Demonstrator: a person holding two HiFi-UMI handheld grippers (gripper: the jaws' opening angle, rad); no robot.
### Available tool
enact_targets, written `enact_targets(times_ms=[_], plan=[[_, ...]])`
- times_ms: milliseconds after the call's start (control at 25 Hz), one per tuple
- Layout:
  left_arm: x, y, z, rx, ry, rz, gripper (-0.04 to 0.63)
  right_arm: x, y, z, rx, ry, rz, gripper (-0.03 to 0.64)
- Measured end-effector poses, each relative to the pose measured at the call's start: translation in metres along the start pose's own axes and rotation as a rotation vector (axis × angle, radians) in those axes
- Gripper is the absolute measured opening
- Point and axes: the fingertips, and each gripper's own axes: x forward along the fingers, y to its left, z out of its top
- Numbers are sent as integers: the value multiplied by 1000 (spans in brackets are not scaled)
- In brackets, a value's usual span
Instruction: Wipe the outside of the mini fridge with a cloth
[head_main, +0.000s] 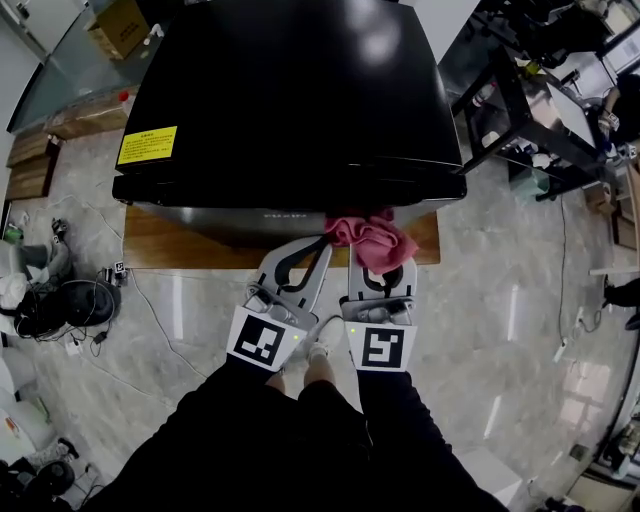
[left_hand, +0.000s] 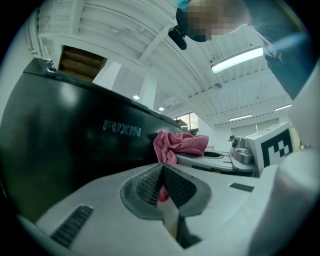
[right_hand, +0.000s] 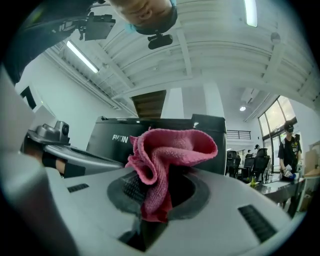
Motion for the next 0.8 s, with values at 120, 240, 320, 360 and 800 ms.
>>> enact_targets(times_ms=[120, 240, 320, 360, 800], plan=[[1, 2, -30, -7, 22, 8, 5, -2, 4, -26, 13, 29, 7, 84], [2, 4, -60, -28, 48, 18, 5, -4, 9, -51, 12, 58, 14, 84], [2, 7, -79, -41, 71, 26, 5, -6, 14, -70, 7, 85, 27, 84], [2, 8, -88, -46, 81, 30, 5, -6, 17, -81, 6, 105, 34, 84], [9, 18, -186, -77, 213, 72, 5, -20, 42, -199, 95, 360, 73, 83]])
